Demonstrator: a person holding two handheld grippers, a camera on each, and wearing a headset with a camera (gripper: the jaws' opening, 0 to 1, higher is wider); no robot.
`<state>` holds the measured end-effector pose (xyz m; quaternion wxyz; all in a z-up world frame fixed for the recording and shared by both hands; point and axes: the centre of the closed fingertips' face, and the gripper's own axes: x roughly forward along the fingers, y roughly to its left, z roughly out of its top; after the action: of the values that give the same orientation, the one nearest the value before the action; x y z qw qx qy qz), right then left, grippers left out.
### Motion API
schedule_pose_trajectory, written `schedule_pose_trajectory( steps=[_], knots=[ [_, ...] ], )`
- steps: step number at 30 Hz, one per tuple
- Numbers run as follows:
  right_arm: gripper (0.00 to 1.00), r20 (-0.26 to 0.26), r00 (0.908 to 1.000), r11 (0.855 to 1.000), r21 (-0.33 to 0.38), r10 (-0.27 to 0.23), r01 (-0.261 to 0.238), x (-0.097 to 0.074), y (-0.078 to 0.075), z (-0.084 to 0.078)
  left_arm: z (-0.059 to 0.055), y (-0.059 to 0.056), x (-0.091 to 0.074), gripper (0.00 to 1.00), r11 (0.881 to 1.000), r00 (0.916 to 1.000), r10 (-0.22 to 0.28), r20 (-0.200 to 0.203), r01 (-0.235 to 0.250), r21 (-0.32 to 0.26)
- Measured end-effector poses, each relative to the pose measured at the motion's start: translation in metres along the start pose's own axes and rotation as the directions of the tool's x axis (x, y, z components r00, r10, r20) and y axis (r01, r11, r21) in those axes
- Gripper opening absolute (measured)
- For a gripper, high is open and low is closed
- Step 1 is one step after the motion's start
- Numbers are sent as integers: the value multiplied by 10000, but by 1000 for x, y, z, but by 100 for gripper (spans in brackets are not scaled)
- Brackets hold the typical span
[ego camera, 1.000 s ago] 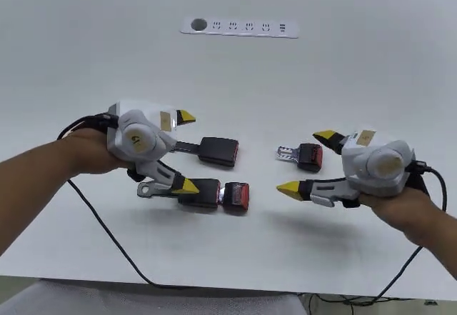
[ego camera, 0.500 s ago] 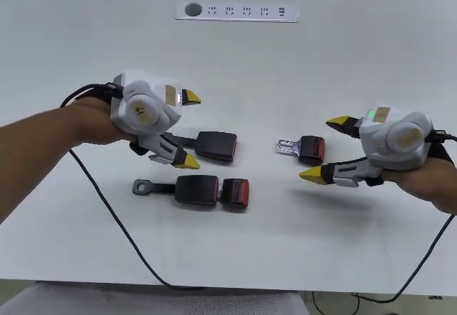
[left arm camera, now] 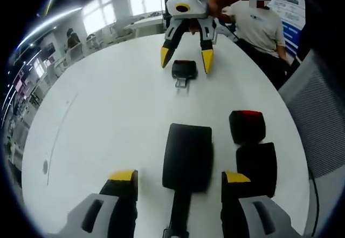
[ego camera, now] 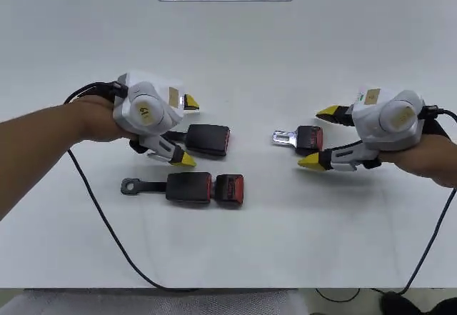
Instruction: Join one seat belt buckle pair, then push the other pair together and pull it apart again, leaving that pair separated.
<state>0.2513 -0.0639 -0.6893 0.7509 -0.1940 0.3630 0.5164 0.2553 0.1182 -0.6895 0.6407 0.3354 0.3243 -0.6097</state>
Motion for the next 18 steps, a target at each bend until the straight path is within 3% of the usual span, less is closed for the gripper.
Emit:
schedule_pose_trajectory(
  steps=[3,4,7,11,14,18],
  knots=[
    [59,-195,9998,10000,28,75,-74,2,0,-6,0,-2,4,60,10000,10000,-81,-35,81,-20],
    [59,77,10000,9995,-315,-54,57,1,-3,1,3,-4,4,59,9997,9996,-218,167,220,-127],
    [56,-22,9999,9998,-137,123,-123,-3,2,0,3,-4,4,57,9996,9995,-246,191,249,-154],
    [48,-126,9998,9988,-473,136,-142,-5,6,1,5,-8,4,49,9987,9986,-396,356,408,-318],
    [44,-197,9997,9983,-564,166,-176,-5,8,2,5,-8,3,37,9984,9988,-313,382,330,-465],
    [37,-332,9994,9967,-811,4,-31,-6,4,0,3,-9,4,35,9989,9988,-231,423,248,-394]
  ],
)
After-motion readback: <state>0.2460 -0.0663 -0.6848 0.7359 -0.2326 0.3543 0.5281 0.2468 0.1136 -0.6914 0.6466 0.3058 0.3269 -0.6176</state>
